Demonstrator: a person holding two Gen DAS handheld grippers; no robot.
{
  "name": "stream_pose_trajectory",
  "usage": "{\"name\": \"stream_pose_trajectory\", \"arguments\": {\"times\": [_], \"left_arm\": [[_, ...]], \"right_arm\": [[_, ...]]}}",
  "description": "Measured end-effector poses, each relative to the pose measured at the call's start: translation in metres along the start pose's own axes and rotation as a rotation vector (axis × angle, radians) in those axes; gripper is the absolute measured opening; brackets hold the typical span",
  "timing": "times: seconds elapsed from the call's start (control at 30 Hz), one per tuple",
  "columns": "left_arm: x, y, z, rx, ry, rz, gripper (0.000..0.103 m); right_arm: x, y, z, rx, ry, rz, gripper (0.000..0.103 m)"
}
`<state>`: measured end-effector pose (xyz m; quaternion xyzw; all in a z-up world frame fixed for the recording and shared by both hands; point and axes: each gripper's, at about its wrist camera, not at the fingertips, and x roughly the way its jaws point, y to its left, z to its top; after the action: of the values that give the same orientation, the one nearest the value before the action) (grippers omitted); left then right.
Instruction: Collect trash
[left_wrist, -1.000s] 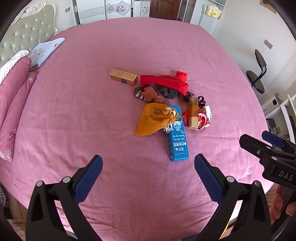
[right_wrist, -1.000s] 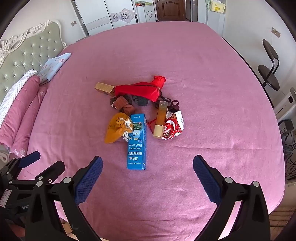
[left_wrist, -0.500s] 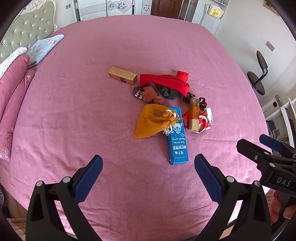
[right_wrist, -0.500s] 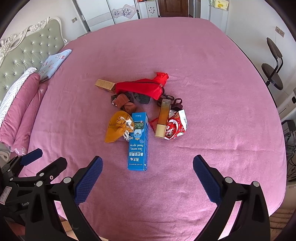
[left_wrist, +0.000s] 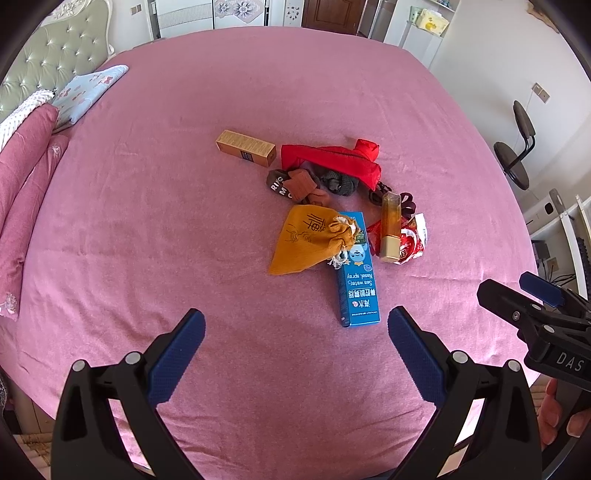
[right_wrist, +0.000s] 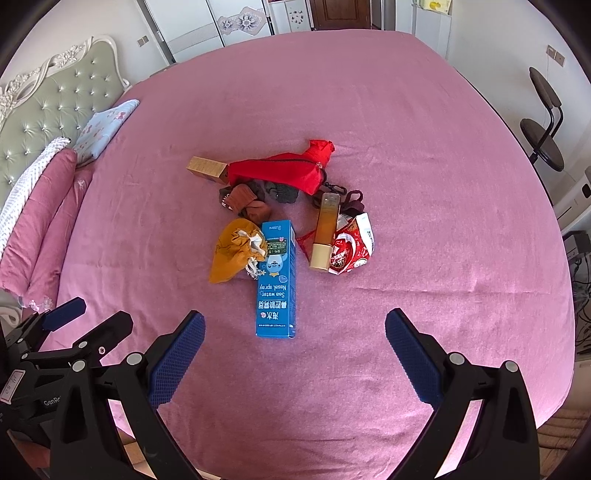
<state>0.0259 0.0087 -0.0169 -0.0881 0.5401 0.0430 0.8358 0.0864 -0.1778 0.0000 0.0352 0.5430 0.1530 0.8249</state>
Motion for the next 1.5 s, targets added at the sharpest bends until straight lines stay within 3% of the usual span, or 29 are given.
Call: {"name": "stream_pose_trajectory", "arguments": {"times": [0.5, 0.93, 1.3, 1.5], "left_arm": [[0.011, 0.008, 0.001, -0.038, -0.005, -0.033, 0.099], [0.072, 0.033, 0.003, -0.108, 0.044, -0.067, 0.099], [0.128, 0.038, 0.002, -0.111, 0.113, -0.061, 0.099], [0.144, 0.035, 0.001, -0.124, 0.156, -0.061, 0.099]], "right_arm": [[0.011, 0.001, 0.003, 0.017, 0.013, 0.011, 0.095], [0.066, 0.026, 0.023, -0.055, 0.053, 0.059, 0.093], [0.162, 0.04, 0.053, -0.081, 0.118, 0.135, 0.072], [0.203, 0.046, 0.062, -0.104, 0.186, 0.13, 0.058]]}}
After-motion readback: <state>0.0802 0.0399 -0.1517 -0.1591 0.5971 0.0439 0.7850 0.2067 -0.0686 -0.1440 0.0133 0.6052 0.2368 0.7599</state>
